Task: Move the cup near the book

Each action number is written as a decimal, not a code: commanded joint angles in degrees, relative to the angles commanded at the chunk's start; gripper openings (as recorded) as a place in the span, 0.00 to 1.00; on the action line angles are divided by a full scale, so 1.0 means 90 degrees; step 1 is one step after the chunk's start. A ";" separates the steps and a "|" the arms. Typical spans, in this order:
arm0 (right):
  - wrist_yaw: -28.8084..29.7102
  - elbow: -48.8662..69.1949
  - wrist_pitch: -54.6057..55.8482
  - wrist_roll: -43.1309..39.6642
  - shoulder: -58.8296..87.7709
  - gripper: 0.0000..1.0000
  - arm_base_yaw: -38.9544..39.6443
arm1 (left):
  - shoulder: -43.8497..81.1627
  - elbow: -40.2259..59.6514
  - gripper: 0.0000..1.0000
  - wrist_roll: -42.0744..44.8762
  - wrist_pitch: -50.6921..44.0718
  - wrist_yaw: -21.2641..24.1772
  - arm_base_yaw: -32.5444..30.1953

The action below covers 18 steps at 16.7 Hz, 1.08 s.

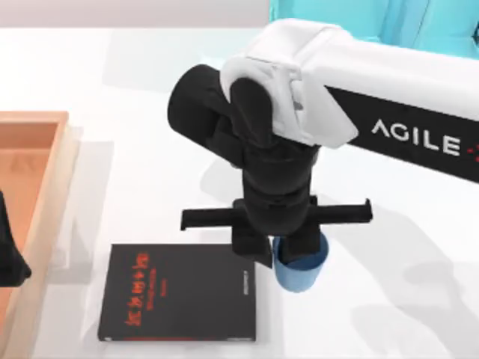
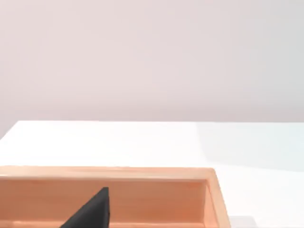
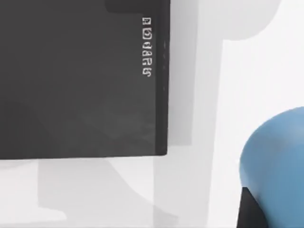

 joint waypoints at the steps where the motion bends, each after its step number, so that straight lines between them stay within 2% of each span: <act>1: 0.0003 0.0002 0.0000 0.0024 -0.0001 0.00 0.0002 | 0.0000 0.0000 1.00 0.0000 0.0000 0.0000 0.0000; 7: -0.0001 -0.0120 0.0112 -0.0012 -0.0005 0.00 -0.0009 | 0.0000 0.0000 1.00 0.0000 0.0000 0.0000 0.0000; 14: -0.0015 -0.1456 0.1499 -0.0058 0.0030 0.00 -0.0069 | 0.0000 0.0000 1.00 0.0000 0.0000 0.0000 0.0000; 18: 0.0007 -0.1577 0.1621 -0.0054 0.0040 0.00 -0.0077 | 0.0000 0.0000 1.00 0.0000 0.0000 0.0000 0.0000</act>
